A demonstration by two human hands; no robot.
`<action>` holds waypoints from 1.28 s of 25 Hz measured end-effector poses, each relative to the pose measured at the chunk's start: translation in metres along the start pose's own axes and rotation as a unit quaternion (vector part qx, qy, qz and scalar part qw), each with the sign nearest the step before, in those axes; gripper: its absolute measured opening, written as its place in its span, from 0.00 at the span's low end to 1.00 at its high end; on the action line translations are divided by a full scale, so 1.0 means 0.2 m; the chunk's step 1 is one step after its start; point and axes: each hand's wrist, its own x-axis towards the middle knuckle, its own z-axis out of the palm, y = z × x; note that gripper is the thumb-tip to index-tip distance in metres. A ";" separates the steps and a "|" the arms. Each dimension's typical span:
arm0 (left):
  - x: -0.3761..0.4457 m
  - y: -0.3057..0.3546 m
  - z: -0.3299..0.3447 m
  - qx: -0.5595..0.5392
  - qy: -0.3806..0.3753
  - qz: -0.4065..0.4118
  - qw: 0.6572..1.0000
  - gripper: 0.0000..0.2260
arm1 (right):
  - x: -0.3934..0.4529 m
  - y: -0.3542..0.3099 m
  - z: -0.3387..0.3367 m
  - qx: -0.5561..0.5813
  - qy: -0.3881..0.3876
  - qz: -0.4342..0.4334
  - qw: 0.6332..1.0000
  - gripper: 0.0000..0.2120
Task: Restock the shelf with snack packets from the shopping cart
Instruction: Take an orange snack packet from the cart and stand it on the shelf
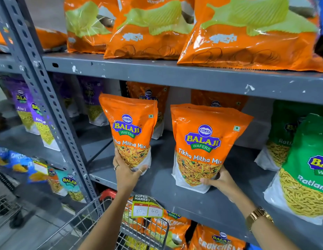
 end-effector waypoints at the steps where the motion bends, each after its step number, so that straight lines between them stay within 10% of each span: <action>1: 0.00 0.00 0.00 -0.004 -0.001 0.000 1.000 0.53 | 0.00 0.00 0.00 0.001 0.000 0.001 1.000 0.28; 26: 0.01 0.00 0.01 -0.002 -0.023 -0.001 1.000 0.54 | -0.04 0.00 -0.04 0.011 0.005 0.001 1.000 0.29; 32: -0.02 0.00 0.00 -0.006 -0.044 -0.025 0.999 0.58 | -0.08 0.01 -0.05 -0.008 0.029 0.020 0.999 0.45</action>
